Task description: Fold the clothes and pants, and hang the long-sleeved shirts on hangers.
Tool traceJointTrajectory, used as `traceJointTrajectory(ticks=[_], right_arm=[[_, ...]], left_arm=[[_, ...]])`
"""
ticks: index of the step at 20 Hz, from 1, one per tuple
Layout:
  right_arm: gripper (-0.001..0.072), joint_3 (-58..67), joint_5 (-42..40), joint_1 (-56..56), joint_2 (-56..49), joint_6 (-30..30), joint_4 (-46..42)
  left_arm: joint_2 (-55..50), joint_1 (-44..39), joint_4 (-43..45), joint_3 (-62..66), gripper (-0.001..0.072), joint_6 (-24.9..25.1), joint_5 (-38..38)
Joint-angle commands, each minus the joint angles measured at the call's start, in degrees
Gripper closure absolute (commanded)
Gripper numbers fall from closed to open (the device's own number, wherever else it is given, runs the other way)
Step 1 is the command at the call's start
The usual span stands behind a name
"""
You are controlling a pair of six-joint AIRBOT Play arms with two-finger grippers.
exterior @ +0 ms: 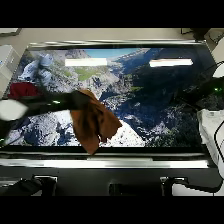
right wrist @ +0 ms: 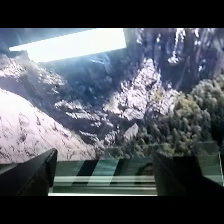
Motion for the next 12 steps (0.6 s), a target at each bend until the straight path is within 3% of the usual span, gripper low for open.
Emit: traceJointTrajectory(ticks=[1, 2, 3, 4, 6, 9, 12], right_arm=[[0.0045, 0.0, 2.93, 0.04, 0.22, -0.31, -0.42], [0.0045, 0.0, 3.32, 0.04, 0.22, -0.31, -0.42], [0.0045, 0.0, 3.52, 0.04, 0.22, -0.33, -0.42], [0.0045, 0.0, 3.48, 0.04, 0.22, -0.33, -0.42], [0.0044, -0.02, 3.43, 0.04, 0.22, -0.33, 0.28], [0.0043, -0.44, 2.6, 1.66, 0.22, -2.49, 3.63], [0.0021, -6.75, -2.91, 7.69, 0.22, -5.29, 7.74]], left_arm=[[-19.45, -9.77, -0.2, 0.96, 0.0684, 2.08, 0.79], [-23.74, -10.25, -0.59, 3.19, 0.0679, 2.03, -0.48], [-27.1, -9.86, -1.53, 6.43, 0.0451, 2.05, -3.15], [-29.03, -8.72, -1.84, 10.12, 0.0007, 2.19, -6.75], [-29.42, -3.26, 0.7, 18.69, -0.0007, 6.6, -15.82], [-26.67, 9.05, 11.67, 29.03, -0.0007, 6.54, -30.21], [-22.14, 21.27, 17.86, 24.3, -0.0005, 6.82, -42.34]])
